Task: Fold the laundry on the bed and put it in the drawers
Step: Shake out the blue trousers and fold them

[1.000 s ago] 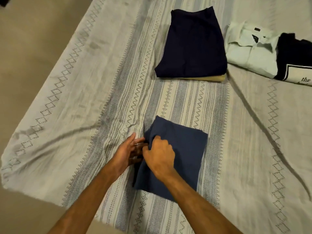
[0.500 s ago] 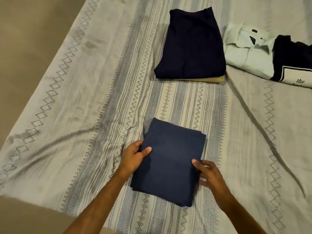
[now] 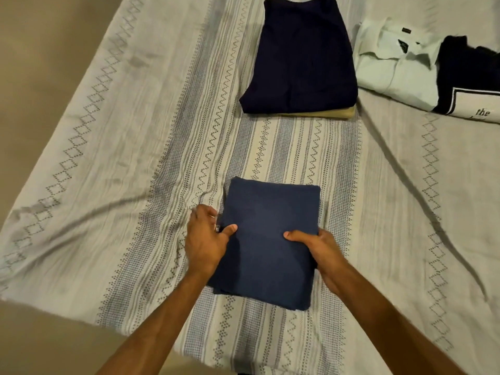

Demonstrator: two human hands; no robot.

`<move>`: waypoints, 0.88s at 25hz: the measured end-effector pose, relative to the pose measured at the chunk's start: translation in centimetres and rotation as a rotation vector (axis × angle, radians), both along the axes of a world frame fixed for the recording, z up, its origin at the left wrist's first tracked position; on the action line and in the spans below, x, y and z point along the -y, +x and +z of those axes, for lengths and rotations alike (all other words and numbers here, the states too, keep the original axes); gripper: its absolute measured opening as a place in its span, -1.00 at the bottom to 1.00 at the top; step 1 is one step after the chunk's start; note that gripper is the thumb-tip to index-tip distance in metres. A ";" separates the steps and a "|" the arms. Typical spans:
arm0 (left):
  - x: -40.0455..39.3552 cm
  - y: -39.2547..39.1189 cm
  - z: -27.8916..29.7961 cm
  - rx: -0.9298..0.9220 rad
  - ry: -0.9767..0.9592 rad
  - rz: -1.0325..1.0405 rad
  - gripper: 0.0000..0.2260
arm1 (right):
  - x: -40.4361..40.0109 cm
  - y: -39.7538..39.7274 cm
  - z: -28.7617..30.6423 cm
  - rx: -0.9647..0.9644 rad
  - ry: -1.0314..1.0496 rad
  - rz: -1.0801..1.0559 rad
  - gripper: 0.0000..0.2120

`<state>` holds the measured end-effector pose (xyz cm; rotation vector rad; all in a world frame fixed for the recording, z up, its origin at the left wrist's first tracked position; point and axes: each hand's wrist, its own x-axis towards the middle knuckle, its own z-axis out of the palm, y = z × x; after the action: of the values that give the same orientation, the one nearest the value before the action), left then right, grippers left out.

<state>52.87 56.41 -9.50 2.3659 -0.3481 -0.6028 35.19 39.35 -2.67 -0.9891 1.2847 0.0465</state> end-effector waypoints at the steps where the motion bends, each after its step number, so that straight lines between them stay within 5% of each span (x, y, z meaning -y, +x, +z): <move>1: 0.0 0.1 0.2 -0.097 -0.069 -0.027 -0.66 | 1.0 0.9 1.3 -0.006 -0.052 0.056 -0.58; 6: -1.5 0.7 2.7 -0.614 -0.280 -0.030 -0.89 | 9.2 4.4 11.4 -0.141 -0.506 0.516 -0.65; 10: -4.1 1.1 3.5 -0.589 -0.300 0.102 -0.90 | 15.5 4.9 18.8 -0.326 -1.131 0.803 -0.57; 14: -4.1 -1.2 3.7 -0.620 -0.310 0.135 -0.89 | 15.6 2.2 16.5 -0.531 -1.538 0.941 -0.49; 16: -2.6 -2.5 3.5 -0.648 -0.310 0.121 -0.89 | 13.0 0.0 12.4 -0.539 -1.514 1.023 -0.49; 19: 0.6 -4.1 3.4 -0.704 -0.309 0.082 -0.91 | 7.9 -4.4 5.2 -0.640 -1.213 1.228 -0.55; 22: 3.6 -5.3 3.1 -0.715 -0.292 0.042 -0.92 | 5.2 -8.2 0.7 -0.567 -1.099 1.194 -0.47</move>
<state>47.55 52.78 -6.40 1.7357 -0.0542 -1.2246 27.01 34.16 -2.00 -2.7473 0.9692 0.6228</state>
